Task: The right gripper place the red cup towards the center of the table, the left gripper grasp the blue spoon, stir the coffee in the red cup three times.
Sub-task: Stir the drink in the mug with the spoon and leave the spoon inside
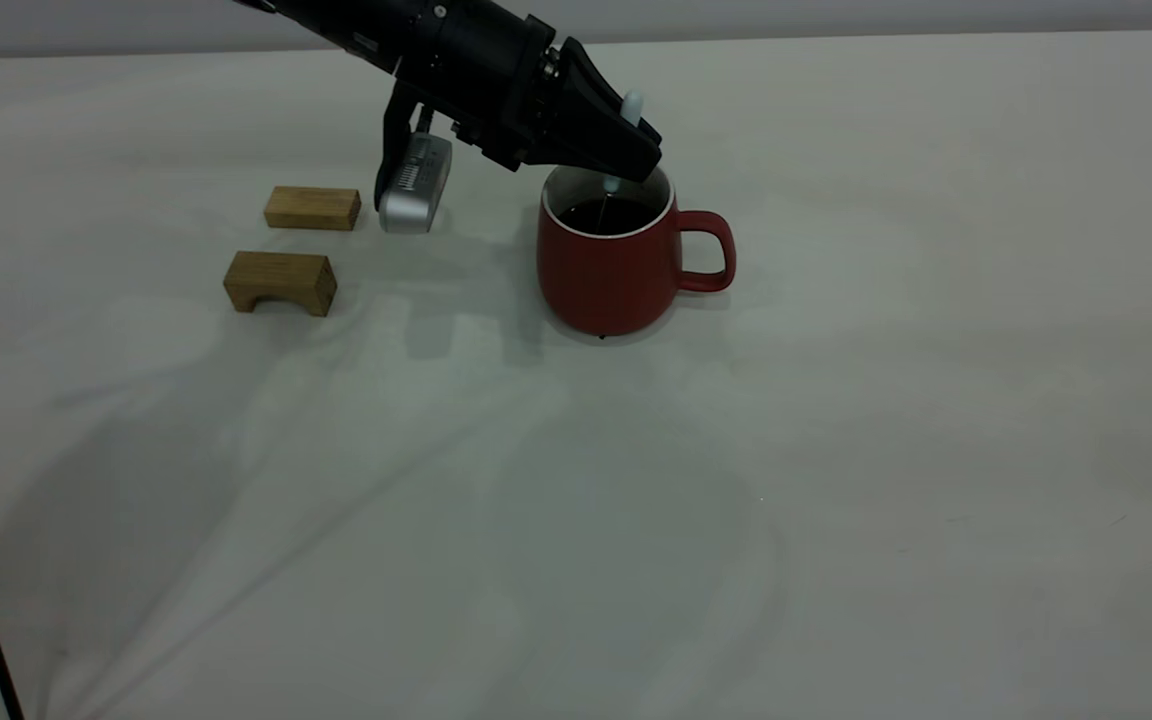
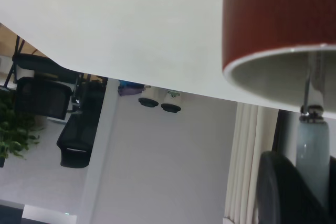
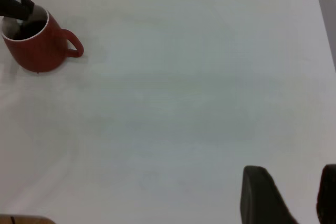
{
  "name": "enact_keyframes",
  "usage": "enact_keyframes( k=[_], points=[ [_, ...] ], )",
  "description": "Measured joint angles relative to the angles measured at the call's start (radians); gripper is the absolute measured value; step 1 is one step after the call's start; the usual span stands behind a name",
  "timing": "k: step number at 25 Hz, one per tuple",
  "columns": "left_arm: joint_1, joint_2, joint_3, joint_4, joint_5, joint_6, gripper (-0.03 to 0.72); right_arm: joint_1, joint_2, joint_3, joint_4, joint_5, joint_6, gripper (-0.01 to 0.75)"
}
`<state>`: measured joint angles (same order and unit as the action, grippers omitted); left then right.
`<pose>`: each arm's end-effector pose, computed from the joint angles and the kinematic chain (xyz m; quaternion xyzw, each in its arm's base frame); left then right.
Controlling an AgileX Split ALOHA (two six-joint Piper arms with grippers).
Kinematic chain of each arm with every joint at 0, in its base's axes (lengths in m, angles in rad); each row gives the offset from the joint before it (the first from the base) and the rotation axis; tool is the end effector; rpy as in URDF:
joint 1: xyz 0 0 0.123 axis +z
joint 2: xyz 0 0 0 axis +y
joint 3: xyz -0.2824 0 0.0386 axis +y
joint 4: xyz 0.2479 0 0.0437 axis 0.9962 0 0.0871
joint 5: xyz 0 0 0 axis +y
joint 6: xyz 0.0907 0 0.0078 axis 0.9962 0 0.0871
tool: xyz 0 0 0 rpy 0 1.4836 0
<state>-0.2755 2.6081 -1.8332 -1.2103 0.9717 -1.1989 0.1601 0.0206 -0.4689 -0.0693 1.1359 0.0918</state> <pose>0.4555 -0.2019 0.0381 0.6715 -0.5836 0.3125 0.3329 -0.0012 -0.0060 0.2629 -0.0284 0.8836 0.0242 0.4668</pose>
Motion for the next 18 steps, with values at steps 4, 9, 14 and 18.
enact_keyframes(
  k=[4,9,14,18],
  points=[
    [0.000,0.000,0.000,0.002,0.003,0.000,0.135,0.000,0.000,0.000,0.000,0.000,0.000,0.304],
    [0.002,-0.001,0.000,0.013,0.015,0.001,0.135,0.000,0.000,0.000,0.000,0.000,0.000,0.304],
    [0.011,-0.005,-0.005,0.084,0.055,0.014,0.236,0.000,0.000,0.000,0.000,0.000,0.000,0.304],
    [0.011,-0.004,-0.005,0.139,0.036,0.161,0.455,0.000,0.000,0.000,0.000,0.000,0.000,0.304]
  ],
)
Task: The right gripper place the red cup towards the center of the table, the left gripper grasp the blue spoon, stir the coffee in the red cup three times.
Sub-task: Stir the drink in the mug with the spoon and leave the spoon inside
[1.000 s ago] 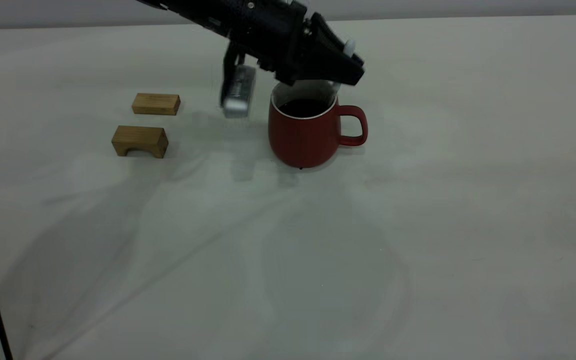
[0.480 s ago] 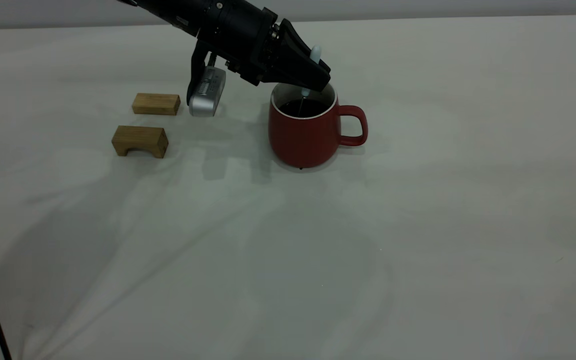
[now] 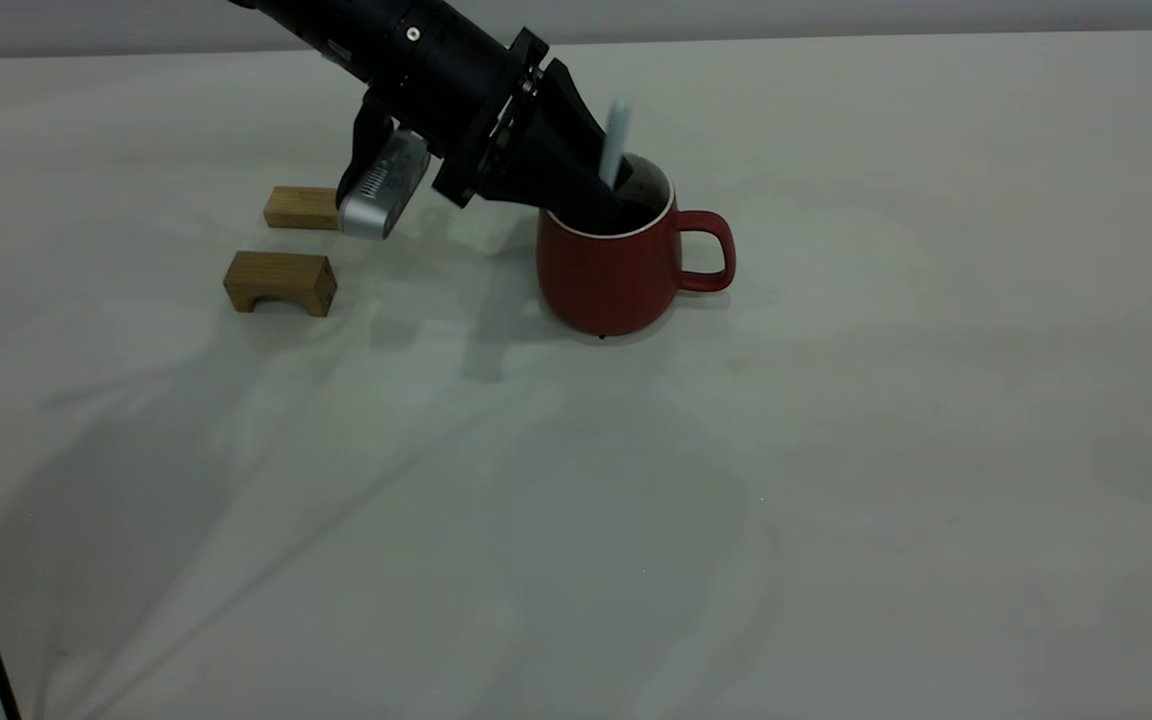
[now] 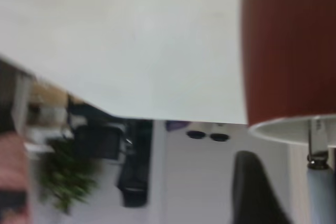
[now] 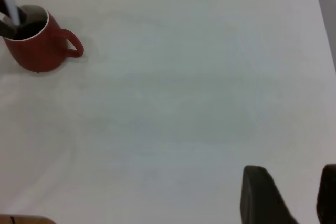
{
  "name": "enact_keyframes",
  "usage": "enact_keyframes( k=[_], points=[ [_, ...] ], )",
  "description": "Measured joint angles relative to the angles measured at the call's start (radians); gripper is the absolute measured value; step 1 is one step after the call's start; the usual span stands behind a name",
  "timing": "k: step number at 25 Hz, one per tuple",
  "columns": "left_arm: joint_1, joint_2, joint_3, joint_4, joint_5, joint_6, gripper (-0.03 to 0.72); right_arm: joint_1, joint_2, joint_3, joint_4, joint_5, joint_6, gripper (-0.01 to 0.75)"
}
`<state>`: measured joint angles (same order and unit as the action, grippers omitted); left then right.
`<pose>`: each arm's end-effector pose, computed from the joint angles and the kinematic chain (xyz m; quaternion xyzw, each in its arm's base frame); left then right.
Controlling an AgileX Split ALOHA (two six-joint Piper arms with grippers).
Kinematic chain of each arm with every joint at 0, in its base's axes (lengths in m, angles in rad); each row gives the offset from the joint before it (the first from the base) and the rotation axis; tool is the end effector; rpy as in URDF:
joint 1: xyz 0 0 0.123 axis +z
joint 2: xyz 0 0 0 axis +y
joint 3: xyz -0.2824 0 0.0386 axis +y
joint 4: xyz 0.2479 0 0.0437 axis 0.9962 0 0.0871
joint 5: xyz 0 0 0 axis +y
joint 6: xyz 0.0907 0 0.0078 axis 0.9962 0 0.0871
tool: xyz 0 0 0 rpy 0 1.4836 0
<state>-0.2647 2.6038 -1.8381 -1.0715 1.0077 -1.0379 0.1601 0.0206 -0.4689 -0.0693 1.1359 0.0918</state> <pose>0.4513 -0.1924 0.0351 0.5987 -0.6831 0.3002 0.2912 -0.0012 -0.0060 0.2629 -0.0284 0.8836 0.0242 0.4668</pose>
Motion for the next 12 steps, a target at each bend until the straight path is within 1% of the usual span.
enact_keyframes(
  k=[2,4,8,10,12],
  points=[
    [0.000,-0.003,0.000,0.002,-0.007,0.108,0.528,0.000,0.000,0.000,0.000,0.000,0.000,0.304],
    [0.000,-0.014,0.000,0.008,-0.007,0.222,0.572,0.000,0.000,0.000,0.000,0.000,0.000,0.304],
    [0.000,-0.074,0.000,0.008,-0.007,0.387,0.585,0.000,0.000,0.000,0.000,0.000,0.000,0.304],
    [0.000,-0.111,0.000,0.016,-0.009,0.428,0.585,0.000,0.000,0.000,0.000,0.000,0.000,0.304],
    [0.000,-0.150,0.000,0.062,-0.010,0.443,0.585,0.000,0.000,0.000,0.000,0.000,0.000,0.304]
  ],
)
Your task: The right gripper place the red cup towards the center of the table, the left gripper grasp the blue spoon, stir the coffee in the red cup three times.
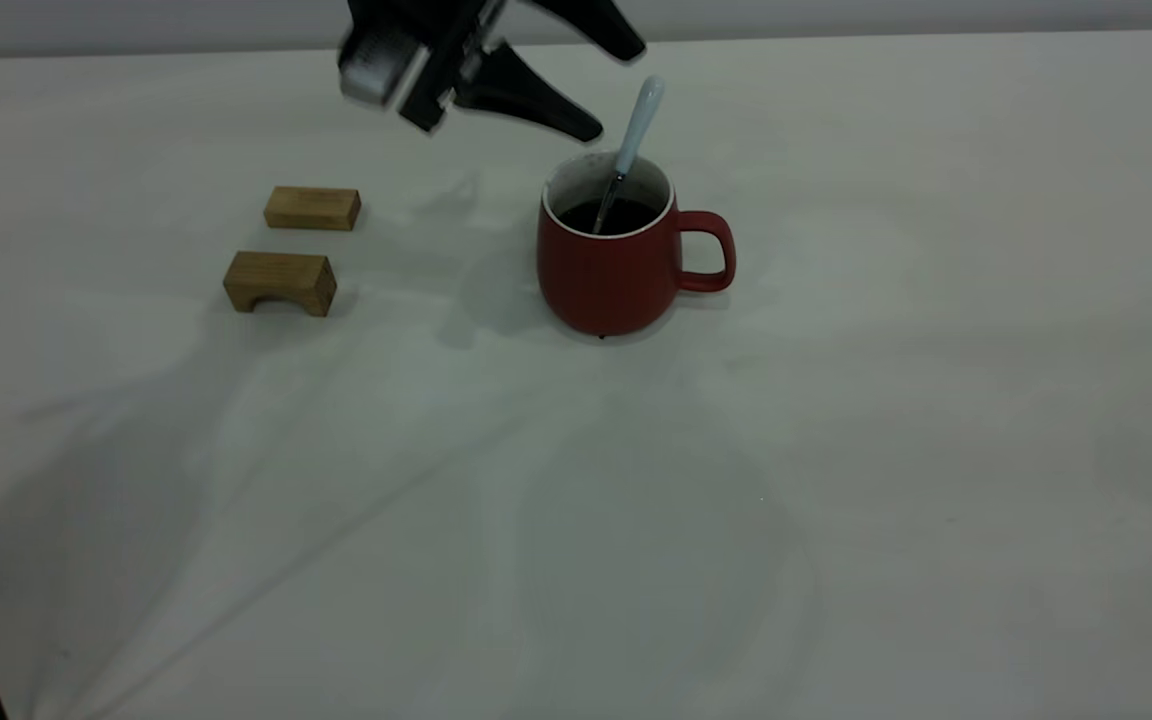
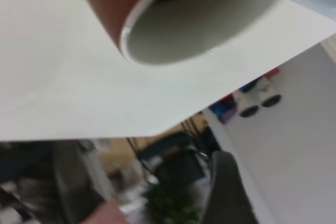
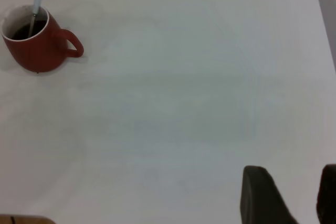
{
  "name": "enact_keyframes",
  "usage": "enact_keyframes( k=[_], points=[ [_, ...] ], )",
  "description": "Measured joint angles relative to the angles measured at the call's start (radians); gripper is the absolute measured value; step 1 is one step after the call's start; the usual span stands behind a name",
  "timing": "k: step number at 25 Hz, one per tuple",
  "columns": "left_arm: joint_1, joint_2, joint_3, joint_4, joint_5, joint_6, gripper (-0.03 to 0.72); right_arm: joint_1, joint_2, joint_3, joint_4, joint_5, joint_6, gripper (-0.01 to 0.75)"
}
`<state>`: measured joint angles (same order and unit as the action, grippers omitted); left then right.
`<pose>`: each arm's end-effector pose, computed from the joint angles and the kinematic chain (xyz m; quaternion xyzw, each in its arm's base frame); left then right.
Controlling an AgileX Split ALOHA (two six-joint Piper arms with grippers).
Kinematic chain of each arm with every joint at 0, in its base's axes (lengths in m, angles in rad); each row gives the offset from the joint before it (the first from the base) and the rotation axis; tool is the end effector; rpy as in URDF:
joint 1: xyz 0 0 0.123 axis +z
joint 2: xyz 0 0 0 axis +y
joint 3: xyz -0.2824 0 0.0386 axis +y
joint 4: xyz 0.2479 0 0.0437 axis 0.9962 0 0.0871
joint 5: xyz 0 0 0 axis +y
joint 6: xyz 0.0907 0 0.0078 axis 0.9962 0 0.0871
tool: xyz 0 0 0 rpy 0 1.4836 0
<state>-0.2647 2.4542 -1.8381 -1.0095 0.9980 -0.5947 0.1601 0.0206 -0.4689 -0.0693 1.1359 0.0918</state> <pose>0.4582 -0.1914 0.1047 0.3934 -0.8216 0.3826 0.1542 -0.0012 -0.0060 0.2629 -0.0284 0.8836 0.0242 0.4668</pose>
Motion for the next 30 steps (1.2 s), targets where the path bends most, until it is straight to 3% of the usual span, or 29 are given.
enact_keyframes(
  k=[8,14,23,30],
  points=[
    [-0.002,-0.161,0.000,0.386,0.064,0.007,0.585,0.000,0.000,0.000,0.000,0.000,0.000,0.304],
    [-0.005,-0.352,0.000,0.588,0.114,0.020,0.585,0.000,0.000,0.000,0.000,0.000,0.000,0.304],
    [-0.005,-0.705,0.000,1.127,0.170,0.470,0.585,0.000,0.000,0.000,0.000,0.000,0.000,0.304],
    [-0.005,-0.938,0.093,1.234,0.169,0.507,0.585,0.000,0.000,0.000,0.000,0.000,0.000,0.304]
  ],
)
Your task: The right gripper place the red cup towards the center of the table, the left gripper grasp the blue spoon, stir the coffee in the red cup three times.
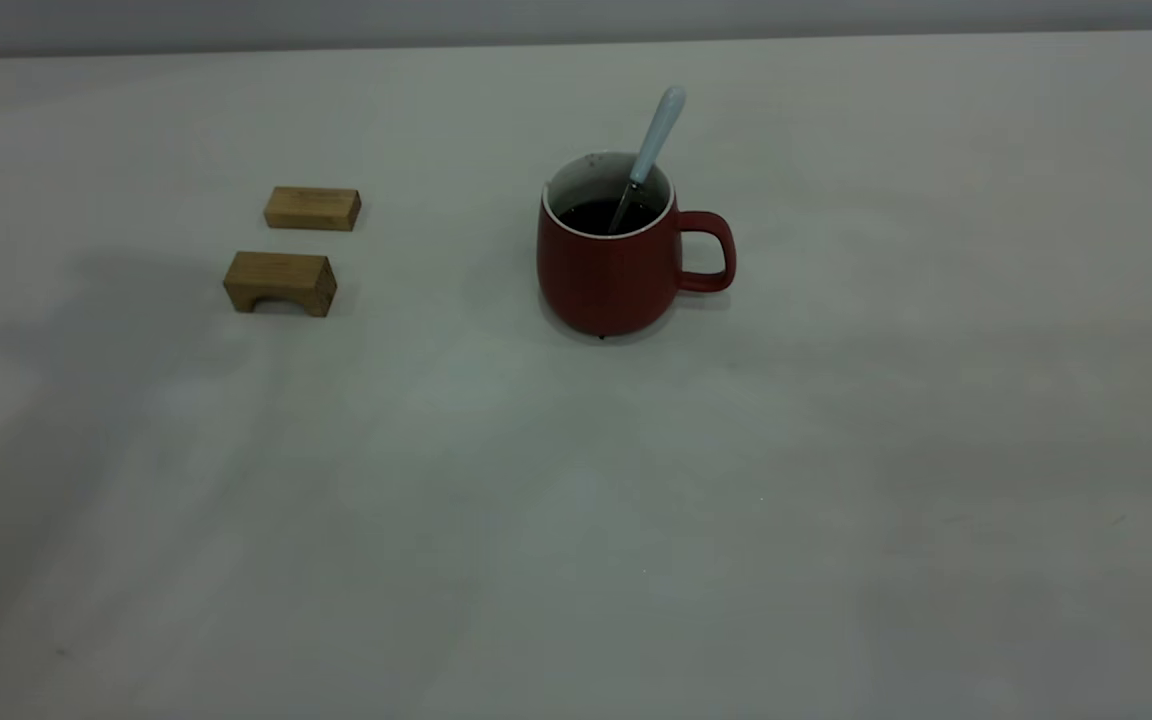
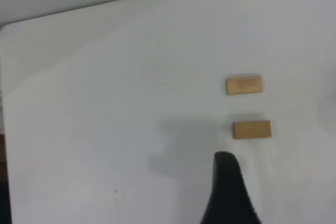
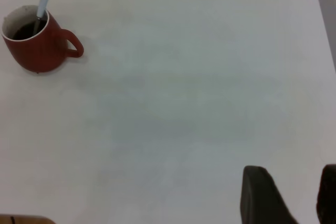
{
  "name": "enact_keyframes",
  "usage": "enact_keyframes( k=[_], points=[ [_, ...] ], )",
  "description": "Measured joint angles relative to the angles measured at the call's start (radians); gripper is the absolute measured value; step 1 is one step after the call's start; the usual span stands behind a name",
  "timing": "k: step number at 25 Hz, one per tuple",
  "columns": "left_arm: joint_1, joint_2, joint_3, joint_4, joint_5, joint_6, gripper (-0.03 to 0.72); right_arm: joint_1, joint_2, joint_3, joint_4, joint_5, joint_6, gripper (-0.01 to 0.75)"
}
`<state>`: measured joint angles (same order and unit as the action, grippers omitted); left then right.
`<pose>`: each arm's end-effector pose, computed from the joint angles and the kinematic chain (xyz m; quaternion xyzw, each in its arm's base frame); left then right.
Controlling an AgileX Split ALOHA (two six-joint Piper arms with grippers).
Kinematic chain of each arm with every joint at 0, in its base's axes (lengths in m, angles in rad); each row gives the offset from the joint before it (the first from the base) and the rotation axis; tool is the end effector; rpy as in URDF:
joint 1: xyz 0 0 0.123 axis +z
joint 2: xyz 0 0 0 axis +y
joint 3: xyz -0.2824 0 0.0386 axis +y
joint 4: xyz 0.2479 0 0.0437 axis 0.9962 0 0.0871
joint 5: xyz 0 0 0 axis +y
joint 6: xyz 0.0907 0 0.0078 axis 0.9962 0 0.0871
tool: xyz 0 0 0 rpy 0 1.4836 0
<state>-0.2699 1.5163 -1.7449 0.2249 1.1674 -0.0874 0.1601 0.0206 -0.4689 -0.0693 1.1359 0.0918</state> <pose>0.3075 -0.0657 0.4393 0.0896 0.9258 0.0482 0.3640 -0.0012 -0.0060 0.2629 -0.0284 0.8836 0.0242 0.4668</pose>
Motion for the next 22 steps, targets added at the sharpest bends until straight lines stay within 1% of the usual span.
enact_keyframes(
  k=[2,4,9,11,12,13,16,19,22],
  points=[
    [0.000,-0.102,0.079,0.001,0.000,0.000,0.585,0.000,0.000,0.000,0.000,0.000,0.000,0.304],
    [0.000,-0.215,0.194,0.002,0.000,0.000,0.585,0.000,0.000,0.000,0.000,0.000,0.000,0.304],
    [0.009,-0.598,0.550,0.002,0.000,0.002,0.585,0.000,0.000,0.000,0.000,0.000,0.000,0.304],
    [0.053,-0.754,0.703,0.002,0.000,0.002,0.585,0.000,0.000,0.000,0.000,0.000,0.000,0.304],
    [0.089,-0.834,0.773,0.002,-0.003,0.002,0.585,0.000,0.000,0.000,0.000,0.000,0.000,0.304],
    [0.125,-0.908,0.828,0.002,-0.004,0.001,0.585,0.000,0.000,0.000,0.000,0.000,0.000,0.304],
    [0.199,-1.084,0.993,-0.003,-0.011,0.001,0.585,0.000,0.000,0.000,0.000,0.000,0.000,0.304],
    [0.225,-1.216,1.130,-0.073,-0.054,0.001,0.585,0.000,0.000,0.000,0.000,0.000,0.000,0.304],
    [0.246,-1.292,1.223,-0.158,-0.067,0.004,0.585,0.000,0.000,0.000,0.000,0.000,0.000,0.304]
  ],
)
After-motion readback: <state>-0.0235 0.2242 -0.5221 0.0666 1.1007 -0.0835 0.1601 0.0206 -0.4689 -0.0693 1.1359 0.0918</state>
